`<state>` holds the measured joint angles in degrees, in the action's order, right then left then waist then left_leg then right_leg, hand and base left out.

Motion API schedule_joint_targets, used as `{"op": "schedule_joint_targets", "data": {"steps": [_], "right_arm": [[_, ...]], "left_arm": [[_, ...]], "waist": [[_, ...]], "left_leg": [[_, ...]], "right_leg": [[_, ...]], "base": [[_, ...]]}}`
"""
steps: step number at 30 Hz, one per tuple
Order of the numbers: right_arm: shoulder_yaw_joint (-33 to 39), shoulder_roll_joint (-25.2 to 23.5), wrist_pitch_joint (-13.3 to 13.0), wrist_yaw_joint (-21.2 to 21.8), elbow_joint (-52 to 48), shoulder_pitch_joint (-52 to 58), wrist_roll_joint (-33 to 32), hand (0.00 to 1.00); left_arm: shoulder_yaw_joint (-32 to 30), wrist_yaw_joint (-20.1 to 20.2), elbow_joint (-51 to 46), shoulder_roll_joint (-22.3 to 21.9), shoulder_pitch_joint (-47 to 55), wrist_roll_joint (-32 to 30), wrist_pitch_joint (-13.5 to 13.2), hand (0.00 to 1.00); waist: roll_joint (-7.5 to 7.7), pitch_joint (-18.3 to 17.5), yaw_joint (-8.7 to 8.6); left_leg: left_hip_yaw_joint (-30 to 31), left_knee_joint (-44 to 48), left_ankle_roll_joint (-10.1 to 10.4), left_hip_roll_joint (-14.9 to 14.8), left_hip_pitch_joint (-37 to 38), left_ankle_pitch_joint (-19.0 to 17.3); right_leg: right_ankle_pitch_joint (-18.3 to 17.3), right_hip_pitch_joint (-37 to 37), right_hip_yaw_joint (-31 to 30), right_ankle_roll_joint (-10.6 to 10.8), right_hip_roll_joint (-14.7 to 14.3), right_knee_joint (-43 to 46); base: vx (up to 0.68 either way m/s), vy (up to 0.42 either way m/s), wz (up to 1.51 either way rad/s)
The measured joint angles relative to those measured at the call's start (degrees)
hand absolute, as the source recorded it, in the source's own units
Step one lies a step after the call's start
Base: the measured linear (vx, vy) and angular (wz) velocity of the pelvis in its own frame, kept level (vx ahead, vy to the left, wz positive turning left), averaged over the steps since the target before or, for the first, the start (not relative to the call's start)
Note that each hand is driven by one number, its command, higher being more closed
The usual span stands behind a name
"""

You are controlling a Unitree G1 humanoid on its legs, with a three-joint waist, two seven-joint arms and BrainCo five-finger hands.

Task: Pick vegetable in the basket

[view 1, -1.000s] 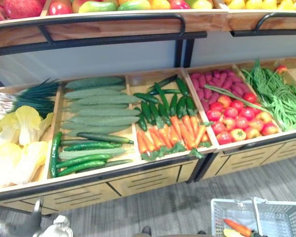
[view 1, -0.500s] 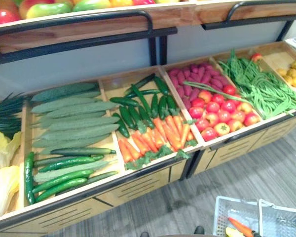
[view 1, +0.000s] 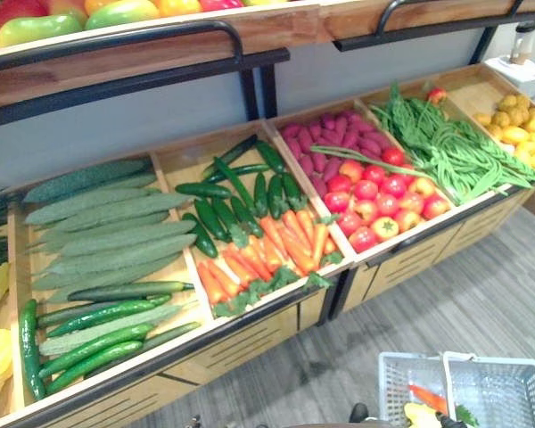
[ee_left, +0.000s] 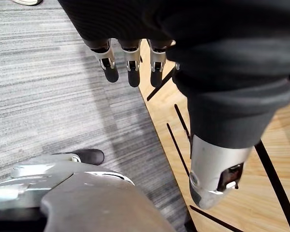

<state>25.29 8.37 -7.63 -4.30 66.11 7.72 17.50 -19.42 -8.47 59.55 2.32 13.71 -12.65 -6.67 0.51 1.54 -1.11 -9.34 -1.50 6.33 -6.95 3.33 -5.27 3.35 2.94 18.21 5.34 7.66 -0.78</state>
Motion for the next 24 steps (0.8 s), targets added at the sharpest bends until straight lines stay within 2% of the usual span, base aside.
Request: {"op": "schedule_joint_targets", "data": {"steps": [7,16,19,22,23,24], "right_arm": [[-1.4,-0.2,0.1,0.2,0.1,0.4,0.0,1.00],[-3.8,-0.3,0.1,1.0,-0.1,0.2,0.0,1.00],[-3.7,-0.1,0.0,1.2,-0.4,0.3,0.0,1.00],[-3.3,0.2,-0.2,1.3,-1.8,0.8,0.0,1.00],[-3.2,0.3,-0.2,1.3,-2.7,1.5,0.0,1.00],[-3.2,0.3,-0.2,1.6,-2.8,2.0,0.0,1.00]], "left_arm": [[1.3,0.0,0.3,0.3,-0.1,-1.2,0.2,0.00],[4.4,0.1,-0.5,1.5,0.0,-1.7,0.3,0.00],[6.8,0.7,-1.6,2.0,0.4,-1.7,0.6,0.00],[9.9,2.2,-4.4,2.7,1.2,-1.6,0.5,0.00],[10.8,2.7,-4.9,3.1,1.2,-1.4,0.5,0.00],[11.6,3.1,-5.0,3.5,1.2,-1.1,0.6,0.00]], "waist": [[-0.06,0.0,-0.07],[0.12,-0.1,0.14],[0.57,0.5,0.09],[0.47,1.3,-0.23],[0.42,1.6,-0.25],[0.26,1.7,-0.36]], "left_leg": [[-2.5,0.4,0.5,-0.8,1.0,-1.3],[-4.5,0.3,0.4,-0.5,3.2,-2.0],[-6.5,3.4,-0.1,-0.7,3.8,-4.3],[-9.3,6.7,-1.4,-0.8,3.7,-6.7],[-10.7,7.0,-2.2,-0.4,3.7,-7.4],[-11.7,6.9,-2.3,-0.3,3.6,-7.4]], "right_leg": [[0.0,-0.1,-2.2,-0.1,-1.3,-1.1],[0.1,-0.3,-4.6,-0.1,-1.4,-0.9],[0.0,-0.1,-7.1,-0.1,-1.2,1.7],[0.1,3.9,-11.2,0.0,-0.3,9.0],[0.9,6.4,-13.2,1.1,-0.1,12.4],[3.2,8.2,-15.2,2.4,-0.6,14.1]], "base": [[0.06,-0.004,-0.19],[0.04,0.011,-0.16],[-0.04,0.031,-0.37],[-0.15,0.076,-0.55],[-0.22,0.070,-0.50],[-0.21,0.085,-0.44]]}}
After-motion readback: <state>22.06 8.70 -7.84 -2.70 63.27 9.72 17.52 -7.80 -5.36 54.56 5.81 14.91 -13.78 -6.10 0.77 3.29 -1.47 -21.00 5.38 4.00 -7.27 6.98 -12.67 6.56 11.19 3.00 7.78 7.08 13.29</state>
